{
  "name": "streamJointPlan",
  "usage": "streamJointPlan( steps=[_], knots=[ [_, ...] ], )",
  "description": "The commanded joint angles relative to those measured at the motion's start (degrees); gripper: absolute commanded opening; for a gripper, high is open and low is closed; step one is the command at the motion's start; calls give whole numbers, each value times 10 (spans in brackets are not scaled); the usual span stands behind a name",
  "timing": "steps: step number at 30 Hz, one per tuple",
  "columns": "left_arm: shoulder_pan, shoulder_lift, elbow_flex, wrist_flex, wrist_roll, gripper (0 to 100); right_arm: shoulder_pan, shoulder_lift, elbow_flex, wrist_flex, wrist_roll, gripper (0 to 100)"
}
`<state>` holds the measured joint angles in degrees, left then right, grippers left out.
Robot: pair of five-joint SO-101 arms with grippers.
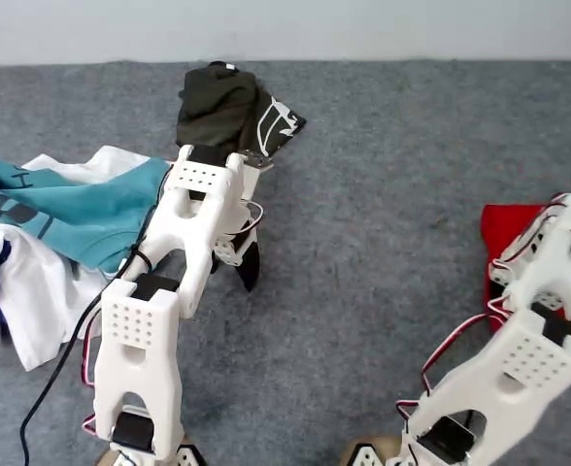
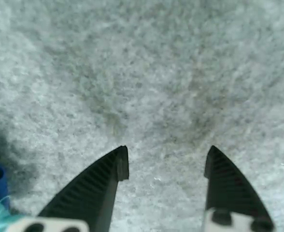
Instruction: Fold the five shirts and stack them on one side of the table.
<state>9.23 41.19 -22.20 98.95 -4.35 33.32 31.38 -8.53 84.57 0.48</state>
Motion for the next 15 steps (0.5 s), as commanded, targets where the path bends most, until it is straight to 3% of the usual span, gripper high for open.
streamJointPlan(
  steps=[1,5,11,15],
  knots=[
    [7,-45,-1,12,-9,258,-7,-15,2,2,4,76],
    [6,-45,-1,13,-9,258,2,-73,2,25,8,78],
    [6,-45,-1,13,-9,258,39,-181,2,57,72,146],
    [6,-45,-1,13,-9,258,90,-213,4,20,84,147]
  ],
)
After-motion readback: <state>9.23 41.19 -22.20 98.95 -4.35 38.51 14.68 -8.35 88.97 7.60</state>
